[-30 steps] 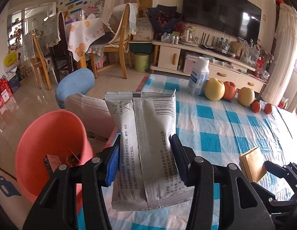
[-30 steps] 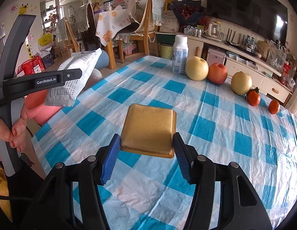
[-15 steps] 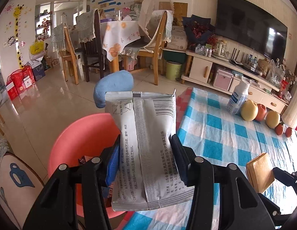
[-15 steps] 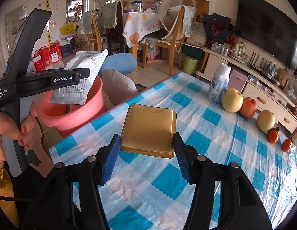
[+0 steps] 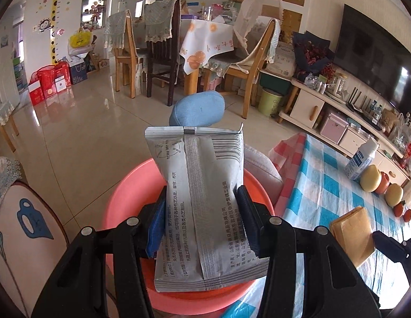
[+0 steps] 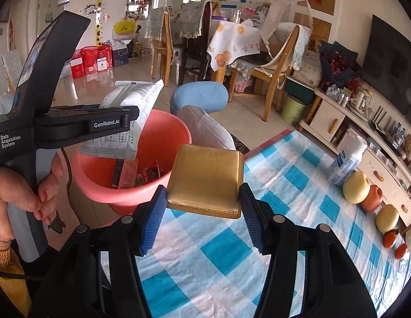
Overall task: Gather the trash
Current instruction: 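Carry the silver pouch and gold box over the pink bucket, then open both grippers to drop the pouch and box into the bucket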
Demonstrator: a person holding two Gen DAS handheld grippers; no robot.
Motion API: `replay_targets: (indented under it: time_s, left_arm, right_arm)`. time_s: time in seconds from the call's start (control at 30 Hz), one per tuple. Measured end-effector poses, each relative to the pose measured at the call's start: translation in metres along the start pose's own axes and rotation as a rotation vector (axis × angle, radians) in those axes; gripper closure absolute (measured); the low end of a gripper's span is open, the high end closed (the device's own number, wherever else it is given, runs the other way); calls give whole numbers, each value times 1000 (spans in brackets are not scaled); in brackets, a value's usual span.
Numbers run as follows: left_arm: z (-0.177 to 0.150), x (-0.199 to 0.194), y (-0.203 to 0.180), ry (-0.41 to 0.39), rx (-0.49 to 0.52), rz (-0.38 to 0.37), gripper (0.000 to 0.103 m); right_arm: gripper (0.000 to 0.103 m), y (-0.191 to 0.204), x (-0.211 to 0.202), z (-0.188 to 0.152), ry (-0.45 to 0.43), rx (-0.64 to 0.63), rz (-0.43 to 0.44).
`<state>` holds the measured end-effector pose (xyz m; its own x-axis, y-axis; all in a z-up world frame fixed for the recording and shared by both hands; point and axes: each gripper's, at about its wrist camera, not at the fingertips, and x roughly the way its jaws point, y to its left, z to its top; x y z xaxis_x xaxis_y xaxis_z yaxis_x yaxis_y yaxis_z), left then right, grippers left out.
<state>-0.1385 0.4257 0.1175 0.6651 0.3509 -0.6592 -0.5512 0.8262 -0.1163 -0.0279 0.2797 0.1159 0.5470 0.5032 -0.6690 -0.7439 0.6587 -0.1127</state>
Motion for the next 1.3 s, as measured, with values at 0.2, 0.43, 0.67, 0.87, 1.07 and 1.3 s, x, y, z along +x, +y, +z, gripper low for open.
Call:
replay_targets:
  time_s: [0.2, 0.43, 0.67, 0.87, 1.07, 1.3]
  left_arm:
    - [0, 7, 17, 19, -35, 12, 51]
    - [1, 15, 30, 31, -71, 32, 51]
    - [1, 22, 35, 47, -93, 44, 51]
    - [0, 28, 35, 64, -99, 54, 51]
    - [-1, 35, 35, 93, -96, 68, 46]
    - [-2, 35, 31, 88, -86, 91, 19]
  right_arm:
    - [45, 22, 19, 16, 10, -58, 26]
    - [45, 39, 42, 30, 27, -113, 43]
    - [45, 56, 61, 32, 55, -183, 49]
    - [45, 65, 74, 31, 72, -217, 52]
    - [45, 67, 83, 29, 93, -220, 67]
    - [21, 54, 80, 21, 78, -160, 39]
